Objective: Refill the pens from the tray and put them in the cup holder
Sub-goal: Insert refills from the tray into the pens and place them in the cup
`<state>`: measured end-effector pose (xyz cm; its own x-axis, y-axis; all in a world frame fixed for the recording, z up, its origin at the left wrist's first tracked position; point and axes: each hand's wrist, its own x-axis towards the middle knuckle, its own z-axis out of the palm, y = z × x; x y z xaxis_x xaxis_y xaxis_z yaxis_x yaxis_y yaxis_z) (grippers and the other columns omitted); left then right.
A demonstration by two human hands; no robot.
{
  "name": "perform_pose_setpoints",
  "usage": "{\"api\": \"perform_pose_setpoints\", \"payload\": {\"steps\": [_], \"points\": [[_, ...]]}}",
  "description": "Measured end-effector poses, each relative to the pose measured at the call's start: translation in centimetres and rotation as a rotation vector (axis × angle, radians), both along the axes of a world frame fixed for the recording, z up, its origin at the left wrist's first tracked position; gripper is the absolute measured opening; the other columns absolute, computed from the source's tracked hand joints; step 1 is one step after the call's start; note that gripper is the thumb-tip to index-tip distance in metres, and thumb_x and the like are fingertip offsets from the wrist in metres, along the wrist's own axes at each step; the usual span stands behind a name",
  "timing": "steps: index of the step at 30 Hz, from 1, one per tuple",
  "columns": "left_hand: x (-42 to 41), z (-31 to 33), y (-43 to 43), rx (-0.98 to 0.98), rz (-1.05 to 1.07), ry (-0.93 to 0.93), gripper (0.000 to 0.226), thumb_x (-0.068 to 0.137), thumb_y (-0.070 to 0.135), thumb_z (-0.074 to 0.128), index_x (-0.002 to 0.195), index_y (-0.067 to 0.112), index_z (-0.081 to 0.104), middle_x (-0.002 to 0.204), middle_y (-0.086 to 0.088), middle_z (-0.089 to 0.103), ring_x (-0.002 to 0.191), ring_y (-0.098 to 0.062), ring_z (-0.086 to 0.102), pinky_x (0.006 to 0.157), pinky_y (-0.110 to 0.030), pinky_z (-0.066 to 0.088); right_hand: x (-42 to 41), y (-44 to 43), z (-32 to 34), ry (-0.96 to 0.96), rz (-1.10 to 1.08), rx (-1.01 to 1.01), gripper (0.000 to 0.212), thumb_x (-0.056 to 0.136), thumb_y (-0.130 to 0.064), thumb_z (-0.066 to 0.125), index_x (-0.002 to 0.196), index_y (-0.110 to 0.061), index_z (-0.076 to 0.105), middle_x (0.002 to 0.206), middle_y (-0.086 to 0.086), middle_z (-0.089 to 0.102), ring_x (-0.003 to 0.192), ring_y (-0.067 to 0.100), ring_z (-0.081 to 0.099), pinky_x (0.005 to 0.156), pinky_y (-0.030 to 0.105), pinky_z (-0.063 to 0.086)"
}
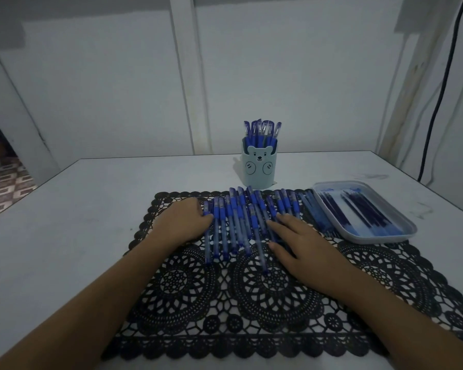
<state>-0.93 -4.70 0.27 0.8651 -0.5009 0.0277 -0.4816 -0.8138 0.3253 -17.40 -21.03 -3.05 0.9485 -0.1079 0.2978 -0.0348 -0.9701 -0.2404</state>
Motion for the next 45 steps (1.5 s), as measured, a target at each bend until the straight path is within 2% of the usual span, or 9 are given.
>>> {"api": "perform_pose_setpoints", "payload": {"steps": [8,12,15,20,25,29,33,36,45], "points": [[-1.5,0.7,0.2,0.140,0.020,-0.114,0.021,0.085,0.033,0.052,0.078,0.013,0.049,0.071,0.004,0.050,0.062,-0.010,0.045,0.050,-0.024,0.033,0.1,-0.1,-0.2,0.001,-0.002,0.002,0.052,0.096,-0.037,0.038,0.144,-0.020,0.028,0.150,-0.003,0.025,0.137,0.011,0.020,0.104,0.013,0.006],[-2.3,0.4,0.8,0.102,0.025,-0.220,0.013,0.093,0.025,0.042,0.087,0.014,0.042,0.082,0.002,0.049,0.068,-0.014,0.047,0.057,-0.027,0.034,0.2,-0.2,-0.4,0.002,-0.008,0.011,0.053,0.096,-0.038,0.038,0.144,-0.020,0.027,0.149,-0.004,0.024,0.137,0.011,0.020,0.109,0.018,0.011],[-3.3,-0.3,1.9,-0.030,-0.119,-0.320,0.013,0.096,0.025,0.038,0.103,0.016,0.042,0.096,-0.001,0.048,0.072,-0.015,0.052,0.059,-0.024,0.039,0.2,-0.4,-0.6,-0.038,-0.005,0.004,0.054,0.095,-0.042,0.037,0.143,-0.019,0.030,0.147,-0.001,0.028,0.136,0.015,0.025,0.110,0.022,0.016],[-5.7,-2.4,2.8,-0.229,-0.496,-0.482,0.029,0.090,0.031,0.038,0.097,0.016,0.062,0.078,0.007,0.054,0.048,0.001,0.044,0.042,-0.008,0.040,-0.2,0.3,0.1,-0.228,0.037,0.024,0.056,0.090,-0.045,0.030,0.137,-0.015,0.042,0.137,0.003,0.045,0.130,0.017,0.036,0.107,0.030,0.024],[-7.4,-2.9,1.0,-0.318,-0.617,-0.437,0.026,0.089,0.034,0.037,0.089,0.019,0.058,0.081,0.017,0.044,0.064,0.001,0.045,0.054,-0.004,0.038,-0.7,1.7,0.3,-0.298,0.166,-0.174,0.034,0.090,-0.036,0.039,0.111,-0.017,0.058,0.102,-0.003,0.064,0.092,0.013,0.060,0.079,0.033,0.050],[-7.1,-3.1,1.3,-0.301,-0.620,-0.459,0.029,0.089,0.035,0.036,0.089,0.019,0.060,0.078,0.015,0.052,0.065,0.002,0.048,0.057,-0.005,0.038,0.1,1.6,-0.3,-0.306,0.191,-0.185,0.023,0.086,-0.025,0.042,0.092,-0.014,0.061,0.076,-0.002,0.061,0.063,0.014,0.056,0.053,0.031,0.052],[-6.4,-2.9,2.0,-0.230,-0.608,-0.543,0.035,0.091,0.036,0.035,0.087,0.019,0.065,0.068,0.011,0.060,0.056,-0.004,0.052,0.056,-0.014,0.041,-0.2,1.6,-0.2,-0.261,0.161,-0.196,0.011,0.081,-0.017,0.060,0.091,-0.017,0.056,0.071,-0.005,0.059,0.055,0.010,0.053,0.045,0.026,0.051],[-6.3,-3.1,1.9,-0.223,-0.636,-0.535,0.042,0.095,0.039,0.028,0.090,0.019,0.064,0.069,0.010,0.059,0.056,-0.006,0.051,0.053,-0.021,0.045,-0.9,1.5,0.4,-0.207,0.193,-0.161,0.020,0.091,-0.030,0.036,0.089,-0.019,0.053,0.065,-0.007,0.056,0.049,0.011,0.049,0.040,0.030,0.047],[-6.0,-3.4,2.0,-0.257,-0.719,-0.510,0.045,0.098,0.041,0.021,0.099,0.018,0.060,0.074,0.006,0.061,0.063,-0.011,0.055,0.057,-0.030,0.050,-1.4,1.5,0.9,-0.131,0.171,-0.085,0.036,0.090,-0.045,0.029,0.091,-0.024,0.058,0.056,-0.006,0.057,0.042,0.008,0.044,0.041,0.025,0.039]]}}
